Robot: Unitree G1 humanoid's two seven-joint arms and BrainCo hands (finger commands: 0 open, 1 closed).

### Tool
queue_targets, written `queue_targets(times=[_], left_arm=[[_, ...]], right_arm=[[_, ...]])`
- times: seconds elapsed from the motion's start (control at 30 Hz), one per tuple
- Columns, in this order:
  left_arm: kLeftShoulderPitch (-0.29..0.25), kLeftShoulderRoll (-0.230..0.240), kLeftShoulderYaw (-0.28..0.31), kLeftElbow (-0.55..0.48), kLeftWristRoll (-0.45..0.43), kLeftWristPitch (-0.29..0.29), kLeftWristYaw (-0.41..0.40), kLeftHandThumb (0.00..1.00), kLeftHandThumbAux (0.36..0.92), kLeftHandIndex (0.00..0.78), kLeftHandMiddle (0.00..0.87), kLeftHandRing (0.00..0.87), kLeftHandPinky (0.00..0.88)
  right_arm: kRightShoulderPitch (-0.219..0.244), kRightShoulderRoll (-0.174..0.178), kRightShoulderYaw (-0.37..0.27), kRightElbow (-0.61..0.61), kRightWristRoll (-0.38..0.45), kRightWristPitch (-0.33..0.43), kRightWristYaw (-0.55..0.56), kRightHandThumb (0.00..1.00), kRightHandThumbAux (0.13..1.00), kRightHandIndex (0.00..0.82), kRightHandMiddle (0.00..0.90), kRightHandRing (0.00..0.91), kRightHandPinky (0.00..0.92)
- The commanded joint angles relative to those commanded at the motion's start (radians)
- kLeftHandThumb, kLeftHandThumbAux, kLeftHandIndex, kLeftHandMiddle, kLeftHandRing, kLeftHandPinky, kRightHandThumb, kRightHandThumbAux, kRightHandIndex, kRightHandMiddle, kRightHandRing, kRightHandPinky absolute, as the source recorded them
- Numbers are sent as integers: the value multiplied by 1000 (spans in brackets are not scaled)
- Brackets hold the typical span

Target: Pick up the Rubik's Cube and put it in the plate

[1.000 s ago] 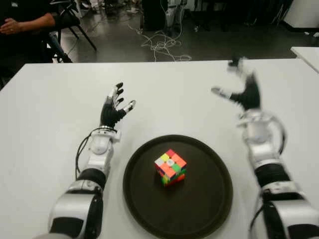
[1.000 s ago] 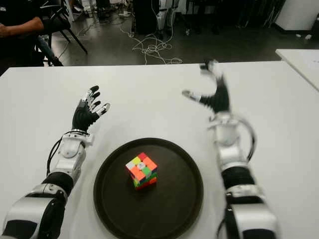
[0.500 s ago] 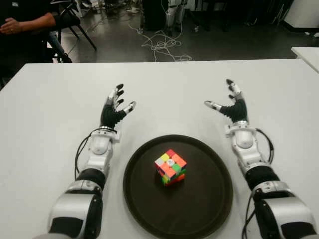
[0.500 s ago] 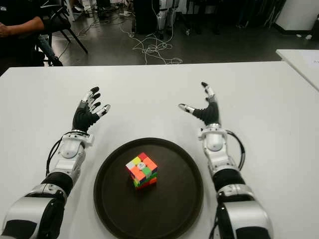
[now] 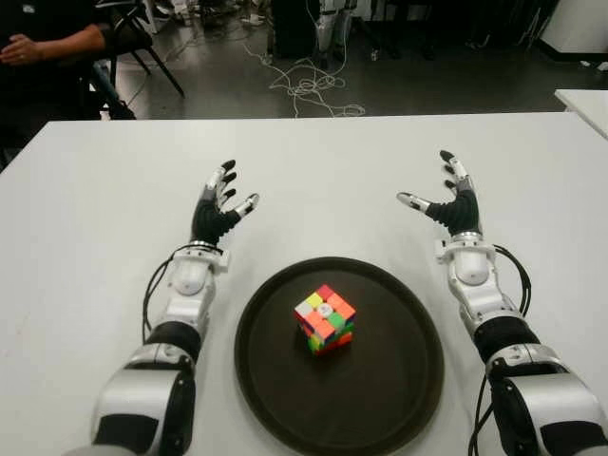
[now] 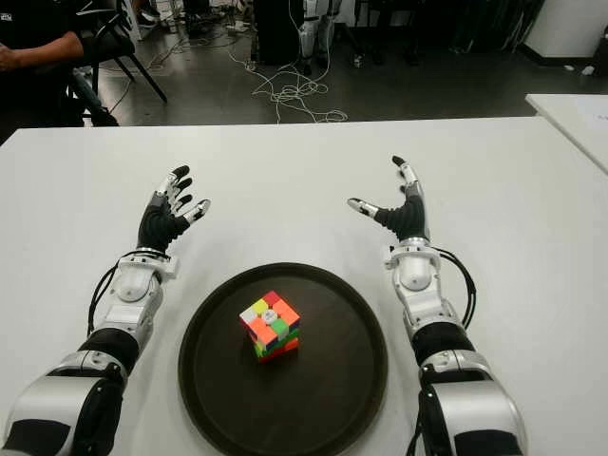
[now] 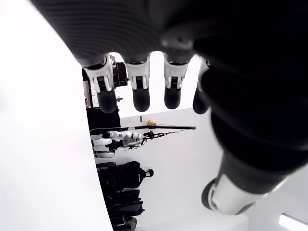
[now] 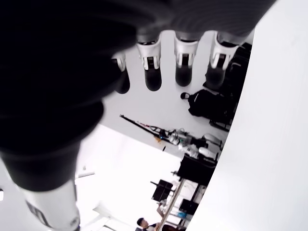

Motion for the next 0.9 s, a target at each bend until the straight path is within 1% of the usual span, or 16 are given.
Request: queue_targets(times=[0.3, 0.5, 0.67, 0.77, 0.9], left_arm=[[0, -7, 19, 0, -32, 7, -34, 0, 785, 46, 80, 52, 35], [0, -7, 22, 0, -39, 1, -45, 0, 797, 48, 83, 57, 43], [1, -10, 30, -2, -45, 2, -49, 0, 796, 51, 86, 61, 48], [2, -12, 34, -3, -49, 2, -52, 0, 783, 50, 86, 62, 48], [5, -15, 40, -6, -56, -2, -57, 0, 780, 48, 84, 60, 42]], right_arm=[[-5, 2, -14, 10, 32, -15, 45, 0, 816, 50, 114, 109, 91], [-5, 2, -22, 16, 47, -35, 58, 0, 801, 59, 131, 126, 109], [9, 3, -30, -16, 64, -56, 67, 0, 797, 61, 134, 132, 120], [17, 5, -34, -36, 69, -59, 68, 0, 807, 65, 137, 135, 111], [35, 16, -39, -91, 75, -54, 61, 0, 809, 69, 143, 138, 105]])
